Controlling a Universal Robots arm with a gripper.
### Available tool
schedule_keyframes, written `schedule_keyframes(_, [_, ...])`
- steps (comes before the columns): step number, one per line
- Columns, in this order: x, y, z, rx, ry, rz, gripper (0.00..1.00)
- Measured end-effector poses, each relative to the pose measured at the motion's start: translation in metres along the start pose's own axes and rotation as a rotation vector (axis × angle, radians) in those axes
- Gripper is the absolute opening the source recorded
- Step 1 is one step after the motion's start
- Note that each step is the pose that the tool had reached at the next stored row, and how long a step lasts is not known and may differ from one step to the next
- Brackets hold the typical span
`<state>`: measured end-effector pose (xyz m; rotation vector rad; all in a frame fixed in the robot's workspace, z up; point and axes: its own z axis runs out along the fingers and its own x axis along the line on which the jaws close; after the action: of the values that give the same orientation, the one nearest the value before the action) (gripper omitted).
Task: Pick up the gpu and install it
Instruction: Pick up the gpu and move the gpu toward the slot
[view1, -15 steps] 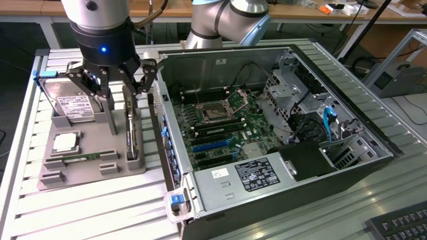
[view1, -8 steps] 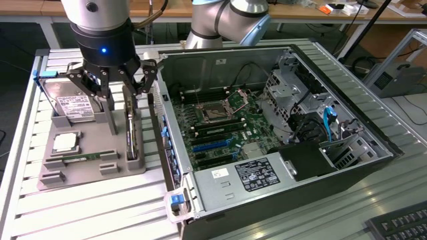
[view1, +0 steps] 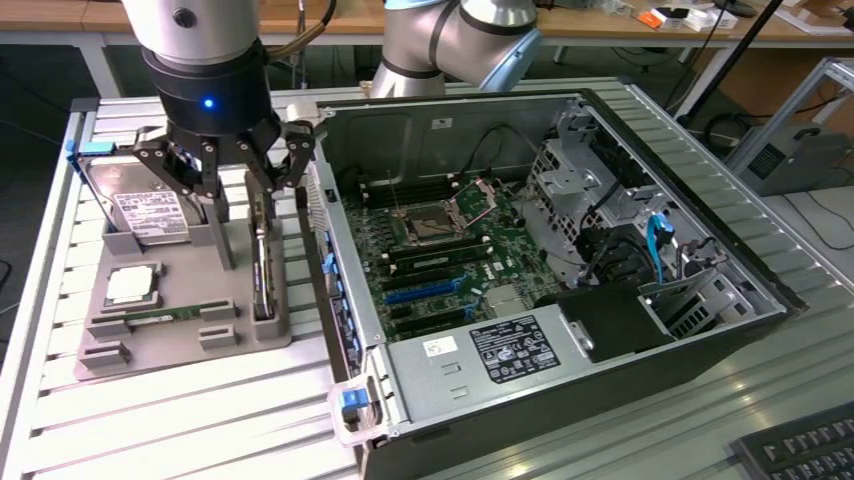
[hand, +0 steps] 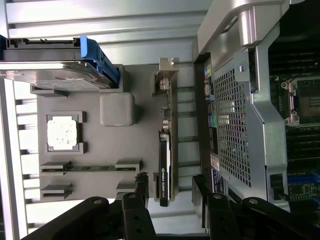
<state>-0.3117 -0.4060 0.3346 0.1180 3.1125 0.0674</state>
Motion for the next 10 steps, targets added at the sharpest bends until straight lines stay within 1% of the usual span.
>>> schedule_keyframes(10, [0.0001, -0.0002, 0.0035, 0.0000, 0.0000, 0.000, 0.48])
